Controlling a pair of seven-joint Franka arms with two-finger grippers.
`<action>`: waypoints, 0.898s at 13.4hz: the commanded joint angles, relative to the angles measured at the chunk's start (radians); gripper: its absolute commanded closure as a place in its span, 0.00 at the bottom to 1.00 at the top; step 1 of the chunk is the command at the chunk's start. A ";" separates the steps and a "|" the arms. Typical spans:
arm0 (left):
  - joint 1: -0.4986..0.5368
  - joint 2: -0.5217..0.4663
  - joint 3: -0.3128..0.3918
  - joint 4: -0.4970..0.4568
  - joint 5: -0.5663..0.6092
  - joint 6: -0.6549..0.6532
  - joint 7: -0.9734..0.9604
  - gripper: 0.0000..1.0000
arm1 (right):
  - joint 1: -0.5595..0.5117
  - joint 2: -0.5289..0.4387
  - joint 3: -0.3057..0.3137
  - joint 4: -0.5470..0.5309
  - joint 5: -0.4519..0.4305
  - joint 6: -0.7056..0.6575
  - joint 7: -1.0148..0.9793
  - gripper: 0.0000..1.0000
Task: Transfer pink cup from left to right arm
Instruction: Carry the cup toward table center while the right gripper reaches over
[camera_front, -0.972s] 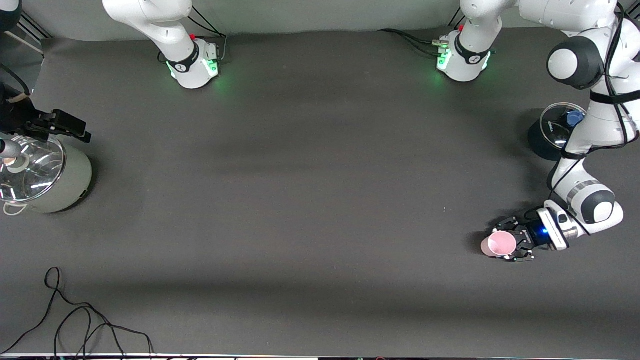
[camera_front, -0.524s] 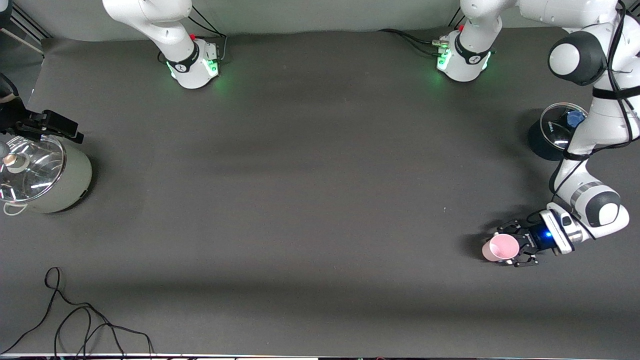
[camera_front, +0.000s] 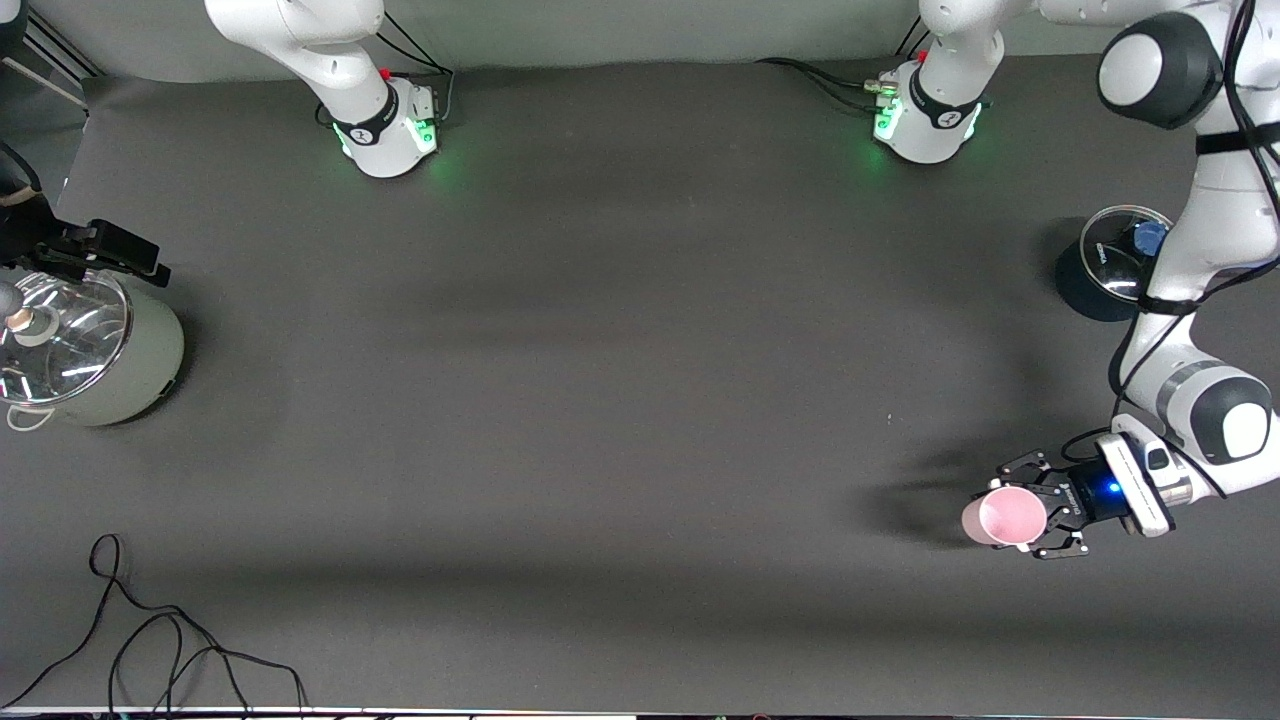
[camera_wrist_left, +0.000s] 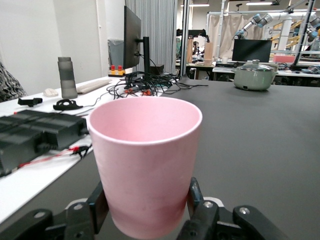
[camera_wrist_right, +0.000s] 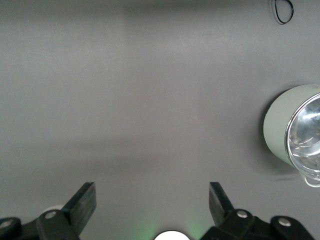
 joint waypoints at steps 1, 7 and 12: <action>0.000 -0.170 -0.071 -0.206 -0.071 0.132 0.004 0.74 | 0.001 0.021 -0.002 0.023 0.011 -0.007 0.004 0.00; -0.006 -0.382 -0.310 -0.486 -0.342 0.387 0.171 0.75 | 0.004 0.029 -0.002 0.013 0.016 0.002 -0.007 0.00; -0.011 -0.400 -0.610 -0.502 -0.514 0.727 0.211 0.83 | 0.021 0.030 0.007 0.027 0.042 0.002 0.021 0.00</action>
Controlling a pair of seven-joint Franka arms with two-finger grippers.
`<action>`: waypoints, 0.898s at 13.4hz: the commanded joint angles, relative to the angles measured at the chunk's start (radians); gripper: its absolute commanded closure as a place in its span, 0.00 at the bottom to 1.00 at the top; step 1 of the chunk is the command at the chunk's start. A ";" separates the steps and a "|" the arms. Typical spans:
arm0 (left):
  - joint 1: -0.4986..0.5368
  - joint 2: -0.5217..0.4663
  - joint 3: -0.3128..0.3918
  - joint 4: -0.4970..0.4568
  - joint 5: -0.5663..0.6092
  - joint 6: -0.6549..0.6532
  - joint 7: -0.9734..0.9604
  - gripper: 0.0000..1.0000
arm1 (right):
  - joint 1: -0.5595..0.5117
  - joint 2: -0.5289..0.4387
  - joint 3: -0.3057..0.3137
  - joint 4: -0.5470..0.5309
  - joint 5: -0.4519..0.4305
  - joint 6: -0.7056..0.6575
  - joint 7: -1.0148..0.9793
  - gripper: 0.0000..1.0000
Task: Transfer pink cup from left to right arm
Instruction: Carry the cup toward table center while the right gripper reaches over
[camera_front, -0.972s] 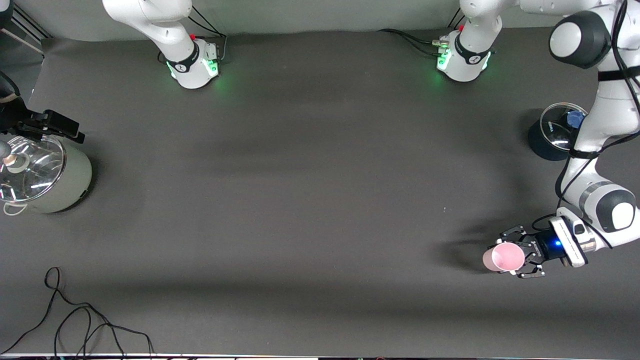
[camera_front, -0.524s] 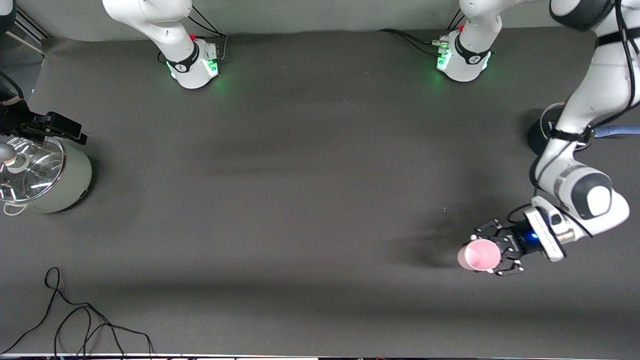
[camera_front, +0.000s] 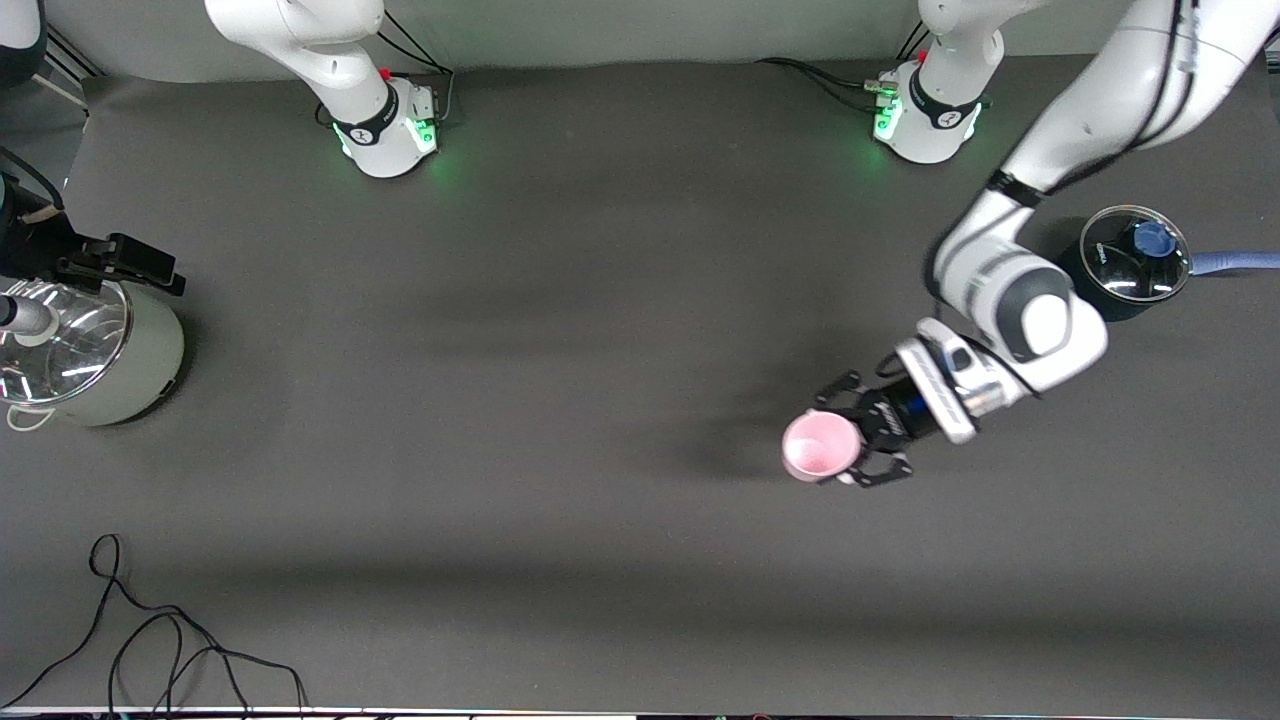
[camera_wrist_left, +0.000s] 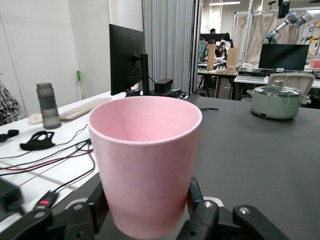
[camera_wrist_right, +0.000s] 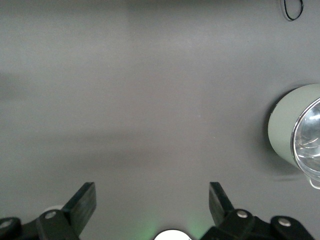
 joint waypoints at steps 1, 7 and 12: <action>-0.001 -0.031 -0.124 -0.014 -0.077 0.162 0.029 0.83 | 0.020 0.000 -0.002 0.028 0.058 0.001 0.087 0.00; -0.133 -0.025 -0.178 0.107 -0.116 0.334 -0.067 0.83 | 0.214 0.121 0.015 0.205 0.101 0.001 0.578 0.00; -0.175 -0.025 -0.180 0.155 -0.119 0.359 -0.130 0.83 | 0.370 0.277 0.019 0.365 0.114 0.097 0.928 0.00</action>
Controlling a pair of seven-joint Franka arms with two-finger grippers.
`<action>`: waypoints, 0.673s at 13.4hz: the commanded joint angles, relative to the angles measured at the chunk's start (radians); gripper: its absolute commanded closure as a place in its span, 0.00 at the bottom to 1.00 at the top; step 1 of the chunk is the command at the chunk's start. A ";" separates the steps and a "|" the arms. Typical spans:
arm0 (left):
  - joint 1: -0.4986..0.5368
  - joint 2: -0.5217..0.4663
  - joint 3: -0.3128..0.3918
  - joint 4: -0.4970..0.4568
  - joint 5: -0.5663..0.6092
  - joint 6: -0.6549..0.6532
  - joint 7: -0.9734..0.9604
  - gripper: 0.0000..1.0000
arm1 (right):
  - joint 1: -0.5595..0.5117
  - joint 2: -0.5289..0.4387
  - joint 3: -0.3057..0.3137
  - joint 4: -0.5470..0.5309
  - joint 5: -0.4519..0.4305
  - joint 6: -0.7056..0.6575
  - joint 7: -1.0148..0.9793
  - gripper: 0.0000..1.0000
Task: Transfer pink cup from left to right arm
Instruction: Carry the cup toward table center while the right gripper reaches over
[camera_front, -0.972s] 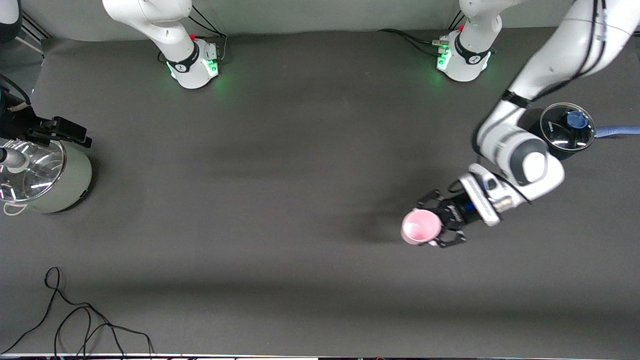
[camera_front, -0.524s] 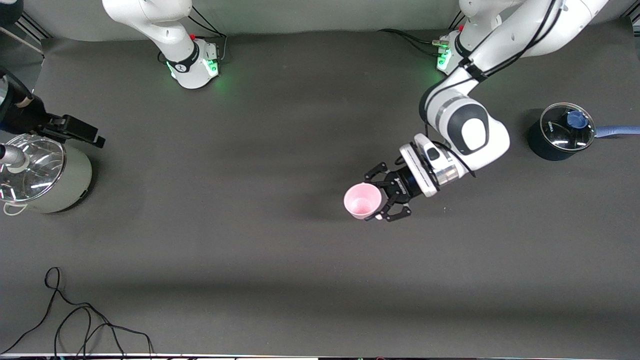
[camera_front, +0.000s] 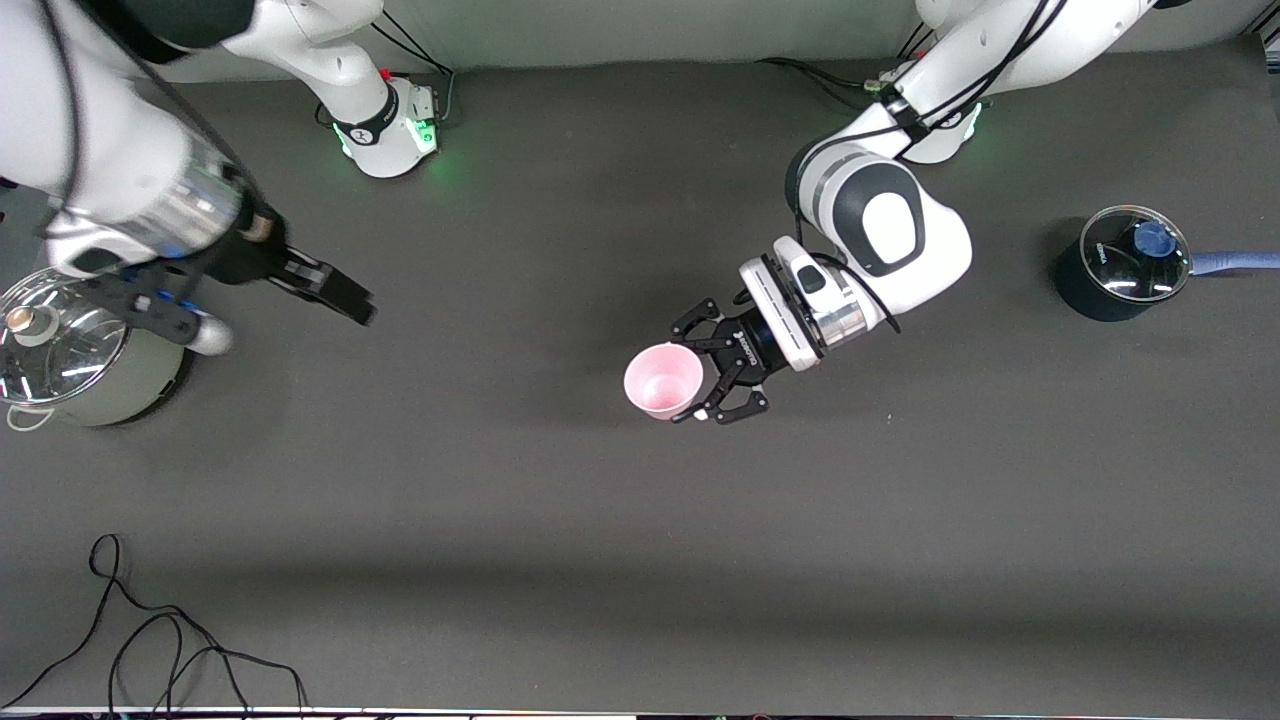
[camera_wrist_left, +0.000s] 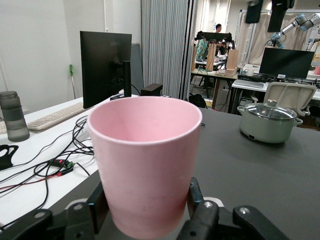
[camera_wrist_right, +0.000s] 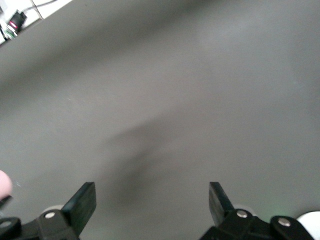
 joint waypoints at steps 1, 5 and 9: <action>-0.015 -0.015 0.006 0.023 -0.026 0.022 -0.021 0.83 | 0.064 0.072 -0.006 0.090 0.021 0.058 0.171 0.00; -0.027 -0.025 -0.004 0.032 -0.041 0.078 -0.047 0.82 | 0.186 0.108 -0.006 0.096 0.014 0.192 0.381 0.00; -0.036 -0.022 -0.006 0.046 -0.049 0.097 -0.049 0.82 | 0.233 0.134 -0.007 0.122 0.007 0.279 0.463 0.00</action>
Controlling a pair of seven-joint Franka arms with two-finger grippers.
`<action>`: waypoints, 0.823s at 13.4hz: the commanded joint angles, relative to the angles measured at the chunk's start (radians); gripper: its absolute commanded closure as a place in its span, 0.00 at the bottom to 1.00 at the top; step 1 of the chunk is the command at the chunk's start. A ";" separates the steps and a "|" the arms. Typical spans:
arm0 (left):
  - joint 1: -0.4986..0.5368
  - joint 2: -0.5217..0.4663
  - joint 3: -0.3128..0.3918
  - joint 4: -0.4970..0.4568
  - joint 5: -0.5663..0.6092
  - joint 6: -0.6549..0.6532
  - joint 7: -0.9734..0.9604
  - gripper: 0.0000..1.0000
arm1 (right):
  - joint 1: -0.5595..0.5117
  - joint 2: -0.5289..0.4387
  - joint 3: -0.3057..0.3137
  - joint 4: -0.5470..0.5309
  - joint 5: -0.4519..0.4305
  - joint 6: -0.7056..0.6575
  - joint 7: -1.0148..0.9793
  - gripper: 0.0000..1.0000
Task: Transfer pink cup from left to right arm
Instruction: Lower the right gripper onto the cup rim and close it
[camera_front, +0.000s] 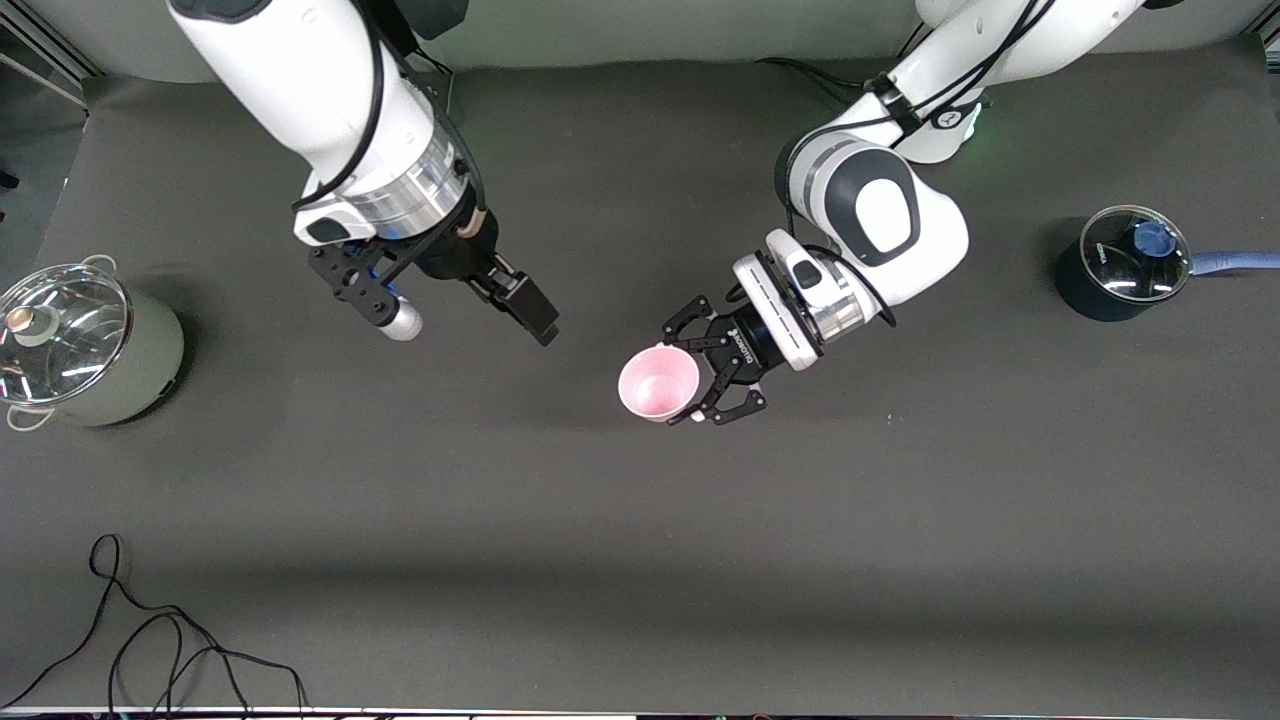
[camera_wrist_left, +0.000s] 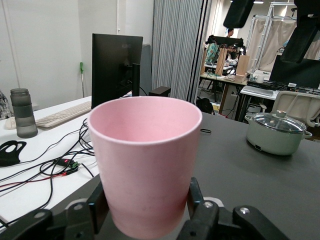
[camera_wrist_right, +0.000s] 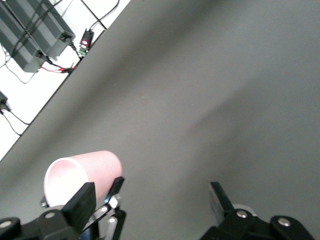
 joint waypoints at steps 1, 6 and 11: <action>-0.018 -0.021 0.005 0.007 -0.030 0.034 0.001 0.82 | 0.037 0.053 -0.011 0.077 -0.004 0.016 0.035 0.00; -0.018 -0.019 0.005 0.007 -0.035 0.034 0.001 0.82 | 0.086 0.131 -0.011 0.121 -0.023 0.088 0.040 0.00; -0.018 -0.021 0.005 0.004 -0.036 0.034 0.001 0.81 | 0.104 0.186 -0.011 0.126 -0.078 0.149 0.069 0.00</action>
